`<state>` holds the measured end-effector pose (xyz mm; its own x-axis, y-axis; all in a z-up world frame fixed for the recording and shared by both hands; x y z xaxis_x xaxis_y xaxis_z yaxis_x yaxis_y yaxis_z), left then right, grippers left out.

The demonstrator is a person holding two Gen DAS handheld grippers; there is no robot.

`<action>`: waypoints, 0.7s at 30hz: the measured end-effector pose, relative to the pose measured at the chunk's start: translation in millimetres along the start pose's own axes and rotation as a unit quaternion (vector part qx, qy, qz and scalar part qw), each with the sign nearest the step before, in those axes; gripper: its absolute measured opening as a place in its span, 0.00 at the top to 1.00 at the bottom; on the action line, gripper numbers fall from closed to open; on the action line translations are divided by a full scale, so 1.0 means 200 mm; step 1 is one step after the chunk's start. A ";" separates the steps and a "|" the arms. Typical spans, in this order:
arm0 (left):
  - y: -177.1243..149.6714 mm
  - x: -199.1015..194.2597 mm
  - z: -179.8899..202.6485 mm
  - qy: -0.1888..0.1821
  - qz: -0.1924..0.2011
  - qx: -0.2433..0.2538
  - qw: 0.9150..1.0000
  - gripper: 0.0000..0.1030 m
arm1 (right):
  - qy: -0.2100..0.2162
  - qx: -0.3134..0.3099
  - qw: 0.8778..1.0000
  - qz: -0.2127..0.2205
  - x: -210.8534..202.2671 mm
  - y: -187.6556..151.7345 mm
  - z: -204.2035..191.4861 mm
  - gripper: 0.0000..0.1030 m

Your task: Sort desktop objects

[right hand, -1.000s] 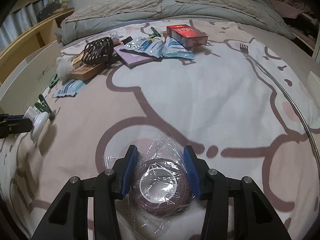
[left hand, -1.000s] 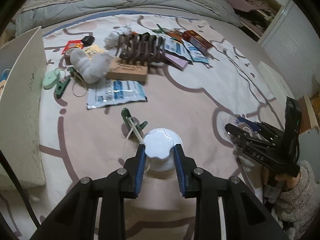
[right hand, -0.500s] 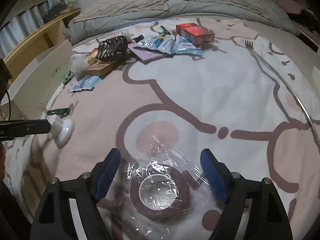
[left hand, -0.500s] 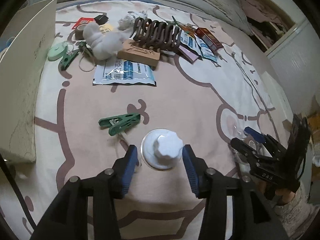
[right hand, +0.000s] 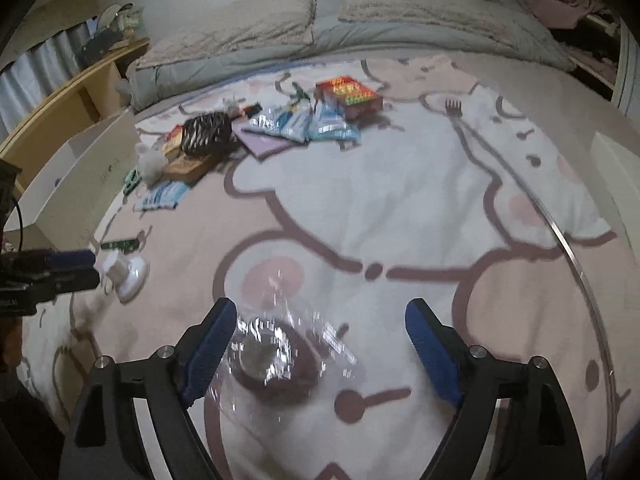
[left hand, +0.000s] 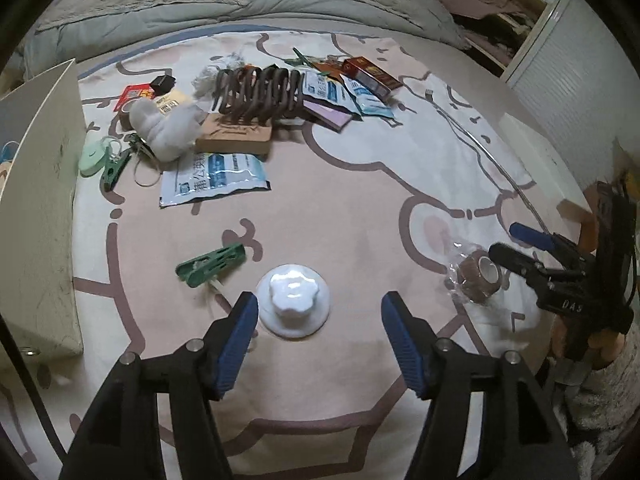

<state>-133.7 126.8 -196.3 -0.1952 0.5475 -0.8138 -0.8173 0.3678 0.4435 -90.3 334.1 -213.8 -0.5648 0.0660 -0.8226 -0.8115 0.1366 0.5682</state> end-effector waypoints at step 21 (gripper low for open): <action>-0.01 0.09 -0.08 -0.005 -0.018 -0.040 0.999 0.48 | 0.005 -0.023 1.000 -0.020 0.08 -0.14 -0.13 0.35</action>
<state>-144.5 123.6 -218.1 -0.1594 0.5422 -0.8250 -0.8650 0.3260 0.3814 -79.9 304.8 -242.3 -0.5334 0.0524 -0.8442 -0.8391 0.0926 0.5360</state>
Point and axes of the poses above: each gripper's, at about its wrist camera, not at the fingertips, and x roughly the way its jaws point, z to its right, y to its top, the point moved 8 cm from there along x, roughly the way its jaws point, and after that the axes turned 10 degrees about -y, right-handed, at the moved point
